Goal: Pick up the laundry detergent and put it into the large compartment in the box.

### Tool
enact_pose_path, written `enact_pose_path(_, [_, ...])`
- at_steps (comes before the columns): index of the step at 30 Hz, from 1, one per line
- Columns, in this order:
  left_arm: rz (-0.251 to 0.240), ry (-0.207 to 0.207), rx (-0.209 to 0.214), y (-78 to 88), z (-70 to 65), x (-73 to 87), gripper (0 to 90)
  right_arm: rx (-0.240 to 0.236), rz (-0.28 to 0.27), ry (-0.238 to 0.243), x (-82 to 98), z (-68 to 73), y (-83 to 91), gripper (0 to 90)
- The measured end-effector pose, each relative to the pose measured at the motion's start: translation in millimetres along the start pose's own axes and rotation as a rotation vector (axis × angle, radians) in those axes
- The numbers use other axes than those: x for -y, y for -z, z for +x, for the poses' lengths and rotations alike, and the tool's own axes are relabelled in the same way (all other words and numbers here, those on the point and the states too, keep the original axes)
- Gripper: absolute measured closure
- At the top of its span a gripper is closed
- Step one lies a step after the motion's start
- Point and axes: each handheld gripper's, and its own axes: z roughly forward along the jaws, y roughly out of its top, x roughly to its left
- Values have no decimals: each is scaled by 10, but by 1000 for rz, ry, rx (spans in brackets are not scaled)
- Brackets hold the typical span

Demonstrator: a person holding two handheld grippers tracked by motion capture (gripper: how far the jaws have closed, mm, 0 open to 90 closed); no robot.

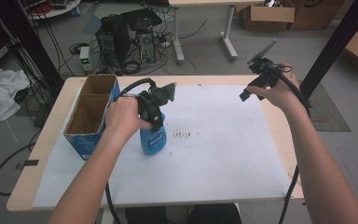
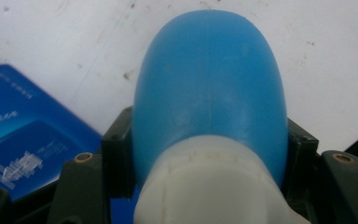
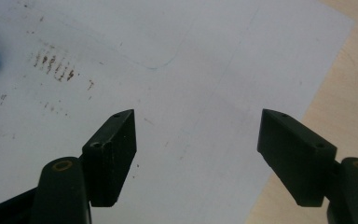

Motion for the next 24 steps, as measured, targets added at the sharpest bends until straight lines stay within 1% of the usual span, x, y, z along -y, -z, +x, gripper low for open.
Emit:
enact_pose_path(1, [-6, 24, -4, 109, 32, 21, 383, 1, -2, 2, -2, 0, 8, 284])
enact_pose_path(4, [-9, 78, -12, 293, 92, 63, 383, 7, 3, 3, -5, 4, 13, 283])
enact_pose_path(7, [-17, 139, -11, 494, 155, 126, 384, 4, -1, 3, -6, 9, 23, 284])
enact_pose_path(8, [-14, 153, -13, 567, 181, 149, 384, 4, -2, 5, -6, 9, 24, 284])
enact_pose_path(9, [-21, 177, -12, 636, 204, 177, 384, 4, -1, 3, -8, 13, 28, 284])
enact_pose_path(10, [-21, 177, -12, 636, 204, 177, 384, 3, -2, 5, -9, 14, 30, 284])
enact_pose_path(11, [-14, 223, -6, 775, 267, 231, 384, 1, -4, 4, -11, 15, 32, 284])
enact_pose_path(12, [-14, 223, -6, 775, 267, 231, 384, 0, -3, 3, -13, 17, 33, 283])
enact_pose_path(13, [-7, 267, -8, 910, 331, 289, 383, -1, -3, 3, -15, 19, 35, 284])
enact_pose_path(14, [-10, 285, -8, 961, 353, 312, 383, 0, -4, 3, -18, 23, 41, 284])
enact_pose_path(17, [-15, 365, -13, 1162, 472, 428, 384, -1, -6, 2, -25, 35, 55, 284])
enact_pose_path(18, [-15, 365, -13, 1162, 472, 428, 384, -1, -6, 2, -25, 35, 55, 284])
enact_pose_path(19, [-25, 406, -15, 1264, 538, 500, 384, -2, -10, 8, -27, 40, 59, 284])
enact_pose_path(21, [-36, 471, -13, 1375, 631, 601, 384, -1, -9, 8, -28, 47, 62, 284])
enact_pose_path(22, [-36, 471, -13, 1375, 631, 601, 384, -1, -9, 8, -28, 47, 62, 284])
enact_pose_path(23, [-47, 527, -12, 1453, 708, 688, 383, -2, -8, 6, -28, 48, 65, 284])
enact_pose_path(24, [-45, 552, -10, 1487, 746, 730, 384, -1, -9, 8, -27, 44, 67, 283])
